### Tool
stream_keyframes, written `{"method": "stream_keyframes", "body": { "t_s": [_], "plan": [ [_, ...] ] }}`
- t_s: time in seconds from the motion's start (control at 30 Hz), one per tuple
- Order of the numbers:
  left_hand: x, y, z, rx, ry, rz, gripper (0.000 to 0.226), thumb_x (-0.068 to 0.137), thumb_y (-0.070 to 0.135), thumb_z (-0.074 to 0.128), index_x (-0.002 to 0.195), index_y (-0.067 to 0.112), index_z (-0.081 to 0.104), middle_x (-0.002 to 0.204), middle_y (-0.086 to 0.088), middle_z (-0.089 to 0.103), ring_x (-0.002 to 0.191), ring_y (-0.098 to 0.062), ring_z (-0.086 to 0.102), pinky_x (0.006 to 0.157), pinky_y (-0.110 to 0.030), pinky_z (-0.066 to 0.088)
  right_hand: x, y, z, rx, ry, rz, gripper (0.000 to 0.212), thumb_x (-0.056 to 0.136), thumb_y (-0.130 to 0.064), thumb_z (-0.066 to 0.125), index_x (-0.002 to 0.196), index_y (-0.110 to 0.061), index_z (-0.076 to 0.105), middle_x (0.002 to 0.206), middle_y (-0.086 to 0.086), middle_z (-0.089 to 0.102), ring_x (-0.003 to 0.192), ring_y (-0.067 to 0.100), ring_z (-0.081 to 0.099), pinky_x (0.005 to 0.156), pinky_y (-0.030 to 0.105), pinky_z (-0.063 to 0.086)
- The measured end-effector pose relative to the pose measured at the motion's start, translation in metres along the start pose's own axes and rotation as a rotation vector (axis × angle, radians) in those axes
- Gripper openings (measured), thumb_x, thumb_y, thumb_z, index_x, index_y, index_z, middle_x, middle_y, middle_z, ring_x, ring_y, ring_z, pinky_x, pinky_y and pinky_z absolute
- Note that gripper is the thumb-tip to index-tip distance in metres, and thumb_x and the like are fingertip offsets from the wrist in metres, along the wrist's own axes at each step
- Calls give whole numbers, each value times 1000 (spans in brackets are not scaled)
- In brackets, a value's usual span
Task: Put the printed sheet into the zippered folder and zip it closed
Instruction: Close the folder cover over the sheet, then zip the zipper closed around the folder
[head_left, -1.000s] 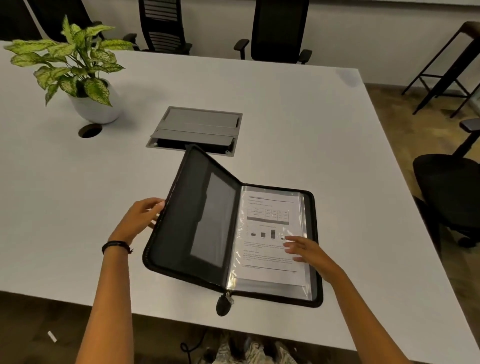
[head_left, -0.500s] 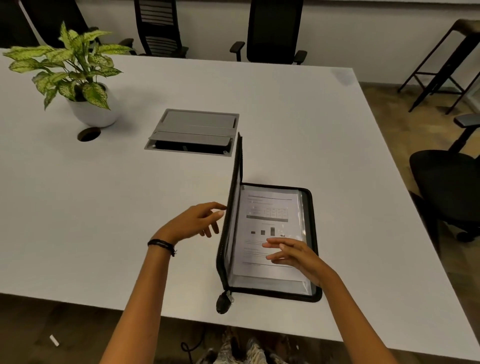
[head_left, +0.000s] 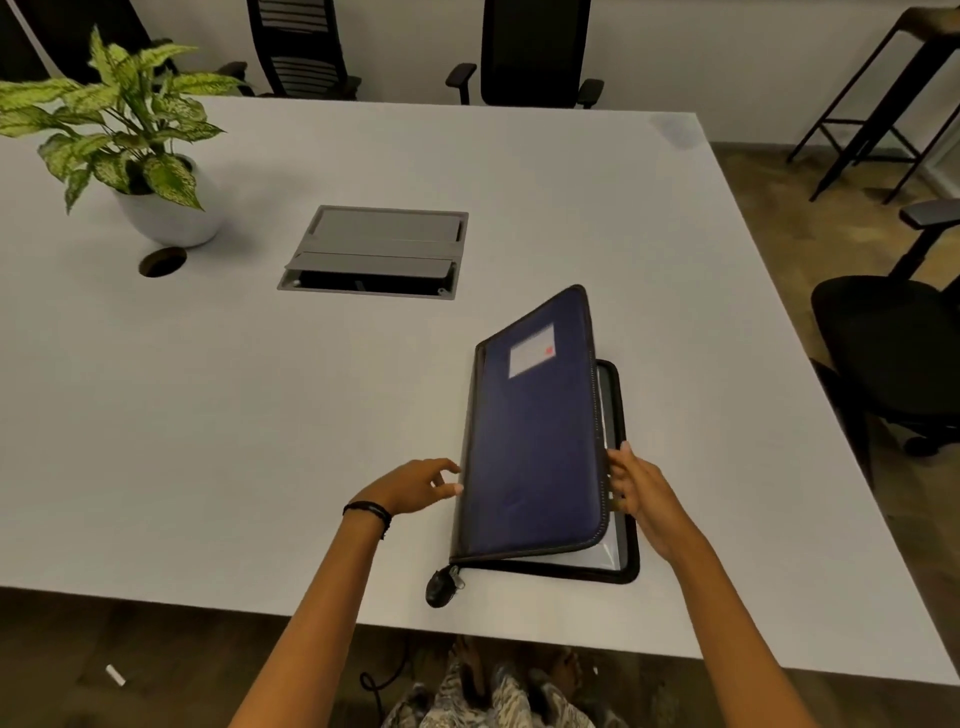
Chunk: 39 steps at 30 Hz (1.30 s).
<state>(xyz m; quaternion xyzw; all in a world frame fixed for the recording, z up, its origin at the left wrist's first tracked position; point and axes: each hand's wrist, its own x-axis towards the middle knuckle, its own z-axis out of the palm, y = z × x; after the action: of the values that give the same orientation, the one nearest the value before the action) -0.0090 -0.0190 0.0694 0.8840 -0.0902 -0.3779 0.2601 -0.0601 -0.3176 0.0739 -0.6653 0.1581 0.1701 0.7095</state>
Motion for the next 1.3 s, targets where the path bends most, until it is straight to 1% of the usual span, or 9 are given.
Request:
{"method": "stream_keyframes", "body": {
  "t_s": [0.2, 0.33, 0.53, 0.73, 0.83, 0.93, 1.03, 1.13, 1.3],
  "plan": [
    [12, -29, 46, 78, -162, -132, 52, 87, 28, 64, 133, 12, 45, 131, -11, 57, 120, -26, 54, 104, -34, 42, -6, 37, -33, 13, 106, 146, 38, 96, -44, 35, 122, -26, 55, 112, -2, 66, 104, 16, 62, 80, 29, 52],
    [16, -39, 70, 85, -191, -162, 48, 84, 25, 68, 127, 9, 52, 132, -11, 55, 122, -27, 52, 104, -35, 43, -2, 61, -37, -59, 273, 220, 24, 98, -26, 42, 113, -17, 58, 115, 7, 63, 94, 19, 58, 80, 33, 49],
    [20, -49, 85, 3, -172, -130, 49, 78, 26, 75, 117, 4, 56, 119, -14, 63, 94, -16, 54, 86, -29, 46, -6, 89, -24, -425, 482, 267, 35, 94, -3, 42, 128, 0, 50, 129, 22, 56, 113, 38, 55, 99, 47, 46],
    [24, -59, 89, -32, -136, -112, 34, 76, 14, 76, 104, -1, 64, 93, -3, 58, 88, -14, 54, 66, -13, 41, -14, 88, 6, -709, 585, 80, 27, 90, 3, 49, 116, 7, 57, 118, 24, 55, 100, 38, 58, 88, 40, 52],
    [25, -61, 91, -59, -129, -109, 29, 77, 10, 74, 102, -2, 66, 92, -7, 60, 87, -14, 54, 65, -9, 38, -14, 85, 34, -819, 482, -139, 31, 91, 2, 49, 121, 3, 55, 121, 18, 56, 105, 30, 57, 87, 29, 49],
    [27, -63, 93, -71, -106, -104, 27, 77, 9, 74, 101, -2, 67, 106, -19, 67, 87, -14, 53, 67, -10, 39, -13, 90, 73, -1089, 193, -361, 32, 85, 5, 53, 115, 0, 62, 112, 17, 63, 100, 32, 60, 84, 42, 53],
    [27, -65, 94, -84, -93, -90, 29, 77, 9, 75, 102, -3, 67, 111, -22, 67, 87, -15, 53, 76, -21, 44, -17, 99, 110, -1276, -61, -482, 29, 75, -2, 65, 102, -11, 69, 94, 6, 72, 83, 23, 68, 68, 32, 55],
    [27, -67, 95, -98, -77, -68, 32, 76, 9, 76, 104, -2, 66, 113, -21, 66, 88, -16, 53, 82, -25, 44, -19, 113, 135, -1404, -208, -457, 13, 80, -11, 60, 90, -14, 69, 84, 6, 73, 75, 25, 68, 52, 29, 48],
    [27, -72, 96, -112, -76, -27, 32, 77, 7, 74, 105, -3, 65, 116, -22, 63, 89, -18, 52, 87, -28, 46, -13, 126, 158, -1392, -149, -220, 29, 95, -27, 42, 97, -9, 65, 94, 12, 72, 83, 29, 66, 60, 33, 45]
  ]
}}
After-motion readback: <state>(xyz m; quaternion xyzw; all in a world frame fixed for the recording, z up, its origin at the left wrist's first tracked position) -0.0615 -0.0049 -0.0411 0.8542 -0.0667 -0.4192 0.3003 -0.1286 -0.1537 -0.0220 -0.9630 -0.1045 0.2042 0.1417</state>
